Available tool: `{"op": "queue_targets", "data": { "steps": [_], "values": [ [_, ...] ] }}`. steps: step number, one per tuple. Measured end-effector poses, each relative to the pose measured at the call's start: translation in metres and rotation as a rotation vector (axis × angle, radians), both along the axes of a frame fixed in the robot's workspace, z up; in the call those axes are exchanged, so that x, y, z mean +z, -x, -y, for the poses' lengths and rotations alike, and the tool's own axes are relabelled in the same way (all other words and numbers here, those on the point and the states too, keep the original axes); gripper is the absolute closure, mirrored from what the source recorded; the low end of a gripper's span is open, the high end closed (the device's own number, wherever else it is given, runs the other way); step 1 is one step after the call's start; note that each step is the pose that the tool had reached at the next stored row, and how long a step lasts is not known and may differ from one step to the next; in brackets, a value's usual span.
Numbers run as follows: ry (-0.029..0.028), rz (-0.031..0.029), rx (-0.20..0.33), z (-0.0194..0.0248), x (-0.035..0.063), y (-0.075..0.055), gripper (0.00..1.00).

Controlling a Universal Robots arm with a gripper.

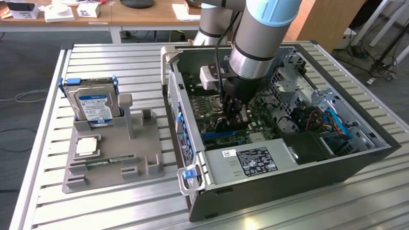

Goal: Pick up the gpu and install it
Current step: 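Insert the gpu into the slot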

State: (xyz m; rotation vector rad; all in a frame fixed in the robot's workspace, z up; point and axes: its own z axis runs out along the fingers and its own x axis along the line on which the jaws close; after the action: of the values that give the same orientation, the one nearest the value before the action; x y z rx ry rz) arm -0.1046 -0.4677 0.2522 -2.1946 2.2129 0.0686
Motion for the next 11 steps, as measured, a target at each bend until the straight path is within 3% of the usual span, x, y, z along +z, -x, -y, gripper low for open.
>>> {"op": "queue_targets", "data": {
  "steps": [11],
  "values": [
    [-0.0001,0.0001,0.000,0.0007,-0.0007,0.0000,0.73]
  ]
}}
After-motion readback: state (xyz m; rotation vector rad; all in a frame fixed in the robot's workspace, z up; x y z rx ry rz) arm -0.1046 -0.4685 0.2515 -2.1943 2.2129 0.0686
